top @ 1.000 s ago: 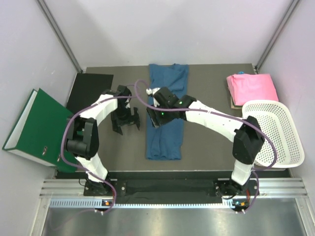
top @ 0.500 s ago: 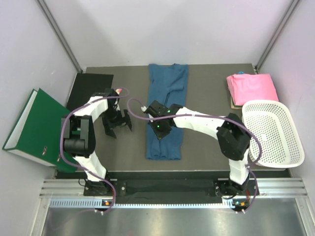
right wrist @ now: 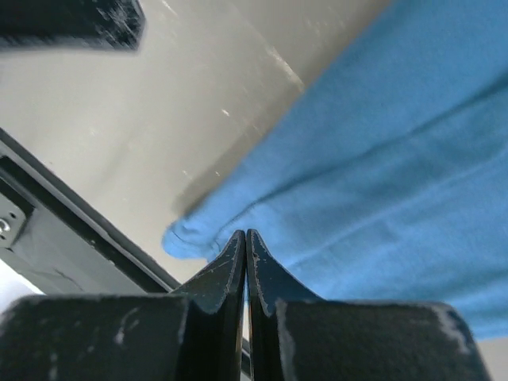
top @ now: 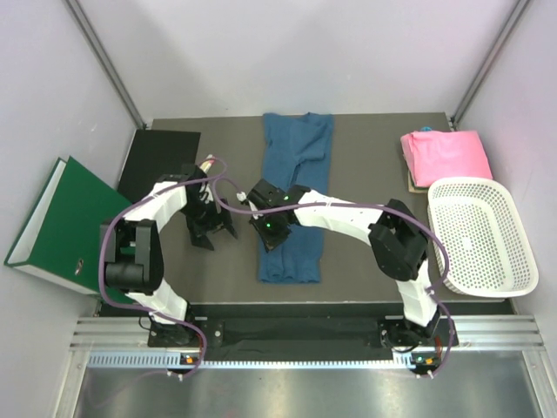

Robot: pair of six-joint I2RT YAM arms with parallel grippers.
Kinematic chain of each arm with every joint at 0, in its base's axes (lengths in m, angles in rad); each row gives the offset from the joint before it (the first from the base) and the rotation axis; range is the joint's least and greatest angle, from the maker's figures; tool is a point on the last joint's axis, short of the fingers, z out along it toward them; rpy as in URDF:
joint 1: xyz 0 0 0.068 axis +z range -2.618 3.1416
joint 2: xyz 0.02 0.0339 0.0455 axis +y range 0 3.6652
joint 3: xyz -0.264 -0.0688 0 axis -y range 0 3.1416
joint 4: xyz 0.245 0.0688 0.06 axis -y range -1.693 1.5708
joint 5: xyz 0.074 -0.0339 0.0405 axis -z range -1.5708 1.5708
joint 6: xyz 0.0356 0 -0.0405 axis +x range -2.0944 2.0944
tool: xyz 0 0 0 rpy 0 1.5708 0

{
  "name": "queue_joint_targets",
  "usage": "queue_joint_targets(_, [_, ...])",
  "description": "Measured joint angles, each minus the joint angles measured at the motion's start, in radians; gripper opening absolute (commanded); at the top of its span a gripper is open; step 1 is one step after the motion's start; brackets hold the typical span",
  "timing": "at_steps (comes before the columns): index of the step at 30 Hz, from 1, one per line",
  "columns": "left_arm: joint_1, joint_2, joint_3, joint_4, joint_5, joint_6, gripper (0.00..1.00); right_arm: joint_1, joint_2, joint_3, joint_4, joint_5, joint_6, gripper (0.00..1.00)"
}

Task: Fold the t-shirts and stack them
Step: Grab the bottom of the folded rectangular tshirt with both arms

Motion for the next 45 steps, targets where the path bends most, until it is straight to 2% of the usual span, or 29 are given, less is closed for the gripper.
queue_joint_targets(12, [0.001,-0.004,-0.042,0.018,0.005,0.004,0.83,0.0,0.13,0.085,-0.003,-0.065,-0.001,0.0])
queue_joint_targets(21, [0.001,-0.004,-0.042,0.018,-0.019,0.016,0.84,0.0,0.17,0.106,-0.061,-0.066,-0.003,0.0])
queue_joint_targets(31, [0.001,-0.003,-0.042,0.018,-0.032,0.023,0.83,0.0,0.164,0.107,-0.143,0.019,-0.003,0.0])
queue_joint_targets(45, [0.001,-0.003,-0.042,0.018,-0.052,0.025,0.83,-0.006,0.089,0.016,-0.266,0.167,0.008,0.0])
